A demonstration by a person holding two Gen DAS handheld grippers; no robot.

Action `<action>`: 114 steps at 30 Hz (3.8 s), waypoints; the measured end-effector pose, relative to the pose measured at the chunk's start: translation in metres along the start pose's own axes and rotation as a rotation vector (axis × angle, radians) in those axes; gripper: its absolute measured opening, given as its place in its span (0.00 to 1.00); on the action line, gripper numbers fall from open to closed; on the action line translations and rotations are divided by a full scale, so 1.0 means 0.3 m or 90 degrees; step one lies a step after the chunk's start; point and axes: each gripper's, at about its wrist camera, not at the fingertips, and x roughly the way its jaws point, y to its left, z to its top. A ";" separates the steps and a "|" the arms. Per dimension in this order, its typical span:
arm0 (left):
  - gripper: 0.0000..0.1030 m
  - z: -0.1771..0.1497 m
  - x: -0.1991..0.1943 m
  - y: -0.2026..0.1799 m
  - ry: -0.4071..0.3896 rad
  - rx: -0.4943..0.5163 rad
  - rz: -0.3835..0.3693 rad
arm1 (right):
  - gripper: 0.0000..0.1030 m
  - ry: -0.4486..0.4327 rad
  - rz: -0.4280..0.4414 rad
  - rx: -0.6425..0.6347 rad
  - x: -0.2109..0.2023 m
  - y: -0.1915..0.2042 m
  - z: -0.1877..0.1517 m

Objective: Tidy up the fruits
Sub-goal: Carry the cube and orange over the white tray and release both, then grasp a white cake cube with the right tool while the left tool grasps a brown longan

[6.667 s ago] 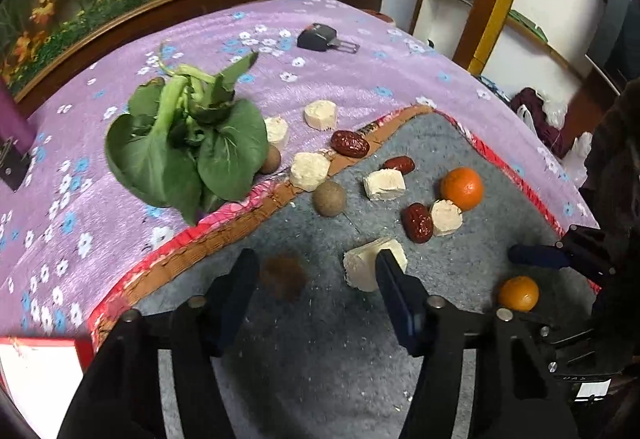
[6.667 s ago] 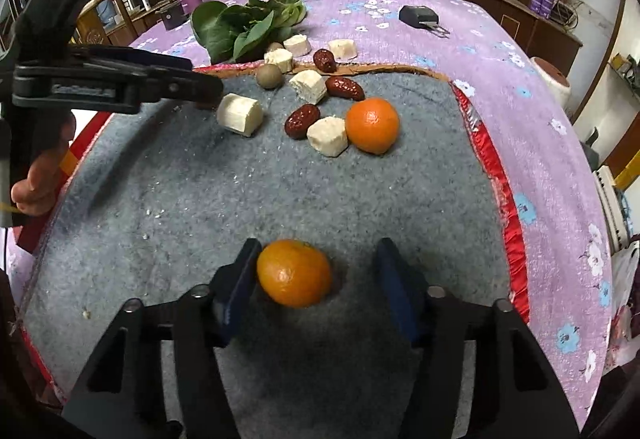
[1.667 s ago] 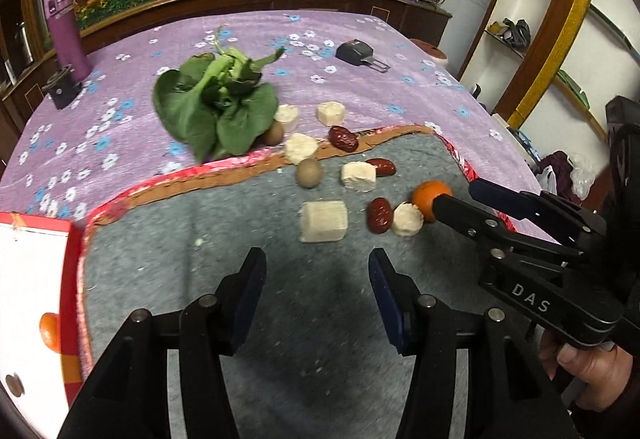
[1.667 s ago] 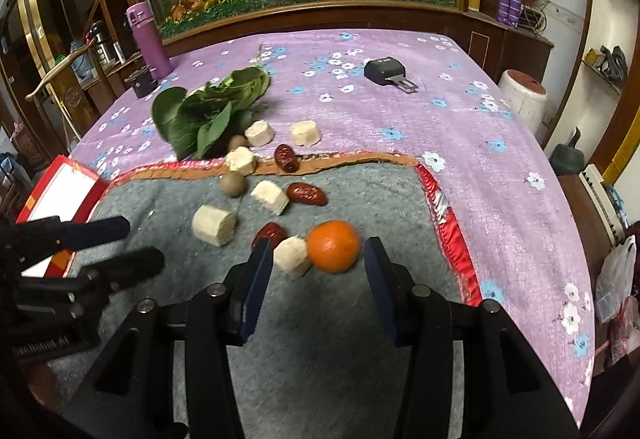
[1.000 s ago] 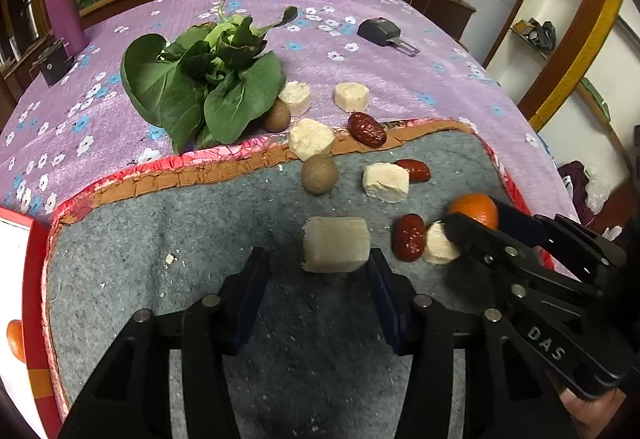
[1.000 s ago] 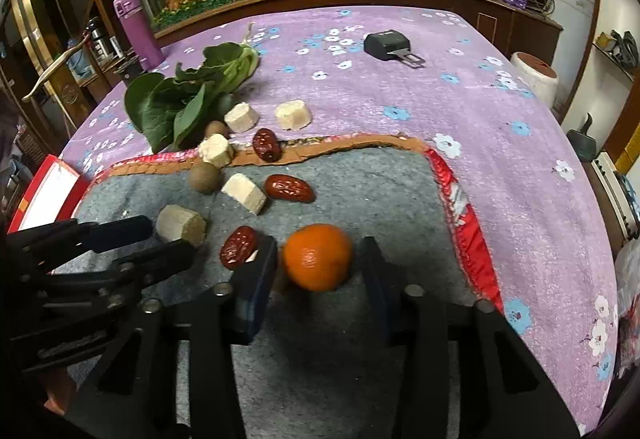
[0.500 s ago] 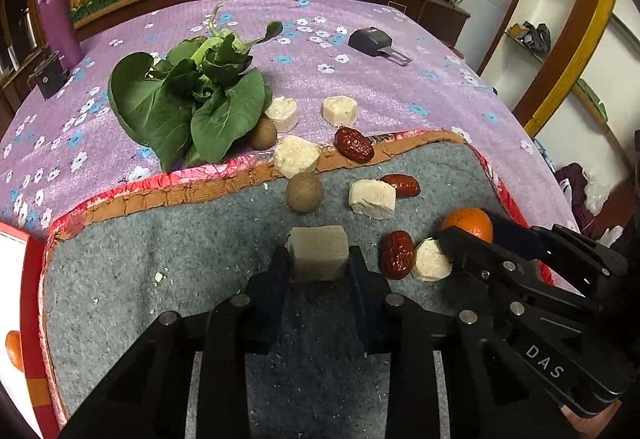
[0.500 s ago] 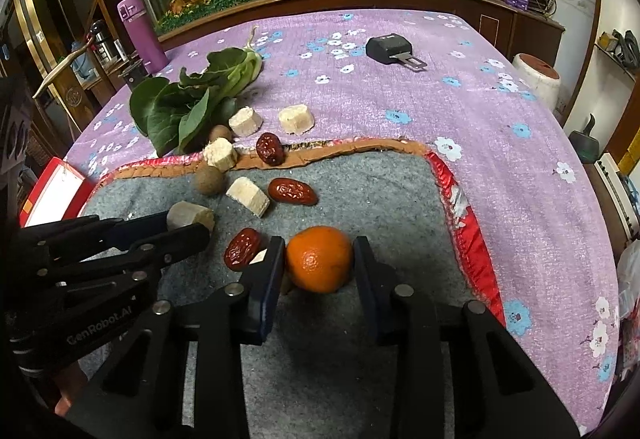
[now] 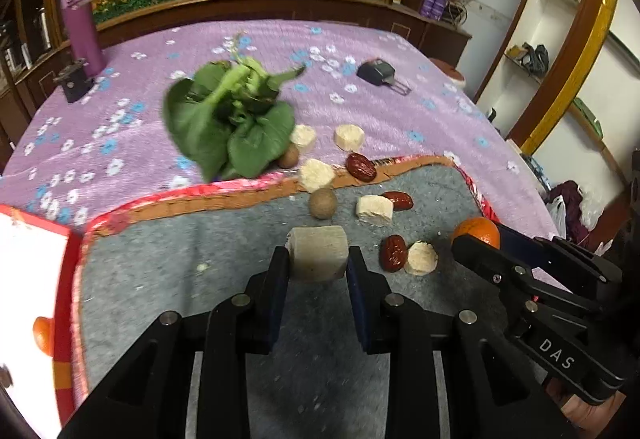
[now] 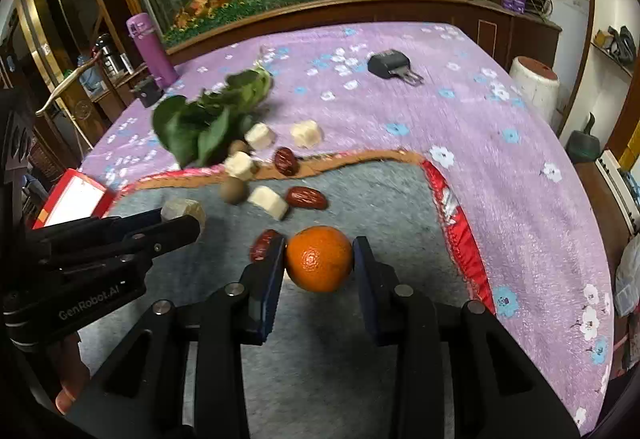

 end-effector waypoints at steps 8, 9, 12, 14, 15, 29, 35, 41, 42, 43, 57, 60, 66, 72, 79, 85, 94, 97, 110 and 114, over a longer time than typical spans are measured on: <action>0.28 -0.041 -0.174 0.199 -0.031 -0.062 0.053 | 0.35 -0.024 0.056 -0.067 -0.045 0.225 0.047; 0.28 -0.053 -0.200 0.240 -0.035 -0.074 0.061 | 0.35 -0.024 0.069 -0.081 -0.043 0.274 0.050; 0.28 -0.088 -0.264 0.354 -0.042 -0.104 0.100 | 0.35 -0.019 0.107 -0.117 -0.027 0.419 0.052; 0.27 -0.118 -0.297 0.432 -0.043 -0.128 0.125 | 0.35 -0.014 0.131 -0.139 -0.015 0.513 0.045; 0.27 -0.132 -0.311 0.461 -0.044 -0.137 0.136 | 0.35 -0.012 0.144 -0.154 -0.008 0.569 0.040; 0.27 -0.279 -0.384 0.823 -0.024 -0.235 0.260 | 0.36 0.047 0.228 -0.291 0.098 1.081 -0.113; 0.27 -0.306 -0.368 0.902 -0.014 -0.251 0.275 | 0.36 0.071 0.220 -0.308 0.149 1.140 -0.143; 0.27 -0.317 -0.349 0.938 -0.005 -0.256 0.277 | 0.36 0.085 0.209 -0.317 0.184 1.168 -0.172; 0.27 -0.320 -0.345 0.943 -0.003 -0.257 0.277 | 0.36 0.087 0.207 -0.317 0.189 1.172 -0.173; 0.27 -0.323 -0.341 0.949 -0.002 -0.259 0.277 | 0.36 0.089 0.205 -0.317 0.196 1.173 -0.174; 0.35 -0.360 -0.302 0.958 0.018 -0.261 0.290 | 0.38 0.106 0.190 -0.323 0.240 1.175 -0.196; 0.39 -0.350 -0.330 0.949 0.000 -0.258 0.294 | 0.46 0.103 0.208 -0.311 0.226 1.161 -0.191; 0.43 -0.289 -0.387 0.882 -0.045 -0.236 0.284 | 0.48 0.041 0.234 -0.289 0.124 1.117 -0.160; 0.43 -0.220 -0.354 0.735 -0.055 -0.185 0.239 | 0.48 0.001 0.193 -0.230 0.046 0.940 -0.129; 0.44 -0.147 -0.234 0.478 -0.038 -0.103 0.143 | 0.48 -0.021 0.063 -0.112 -0.003 0.576 -0.106; 0.44 -0.092 -0.126 0.259 -0.009 -0.028 0.051 | 0.47 -0.019 -0.040 -0.040 -0.013 0.302 -0.088; 0.44 -0.038 0.003 0.013 0.020 0.058 -0.022 | 0.47 0.012 -0.057 -0.031 0.043 0.080 -0.039; 0.44 -0.024 0.041 -0.018 0.025 0.062 -0.026 | 0.47 0.031 -0.035 -0.045 0.080 0.059 -0.029; 0.44 -0.004 0.127 -0.059 0.047 0.067 -0.039 | 0.26 0.062 0.022 -0.085 0.141 0.049 -0.026; 0.43 0.001 0.156 -0.114 0.051 0.085 -0.065 | 0.26 0.039 0.015 -0.068 0.100 0.021 -0.025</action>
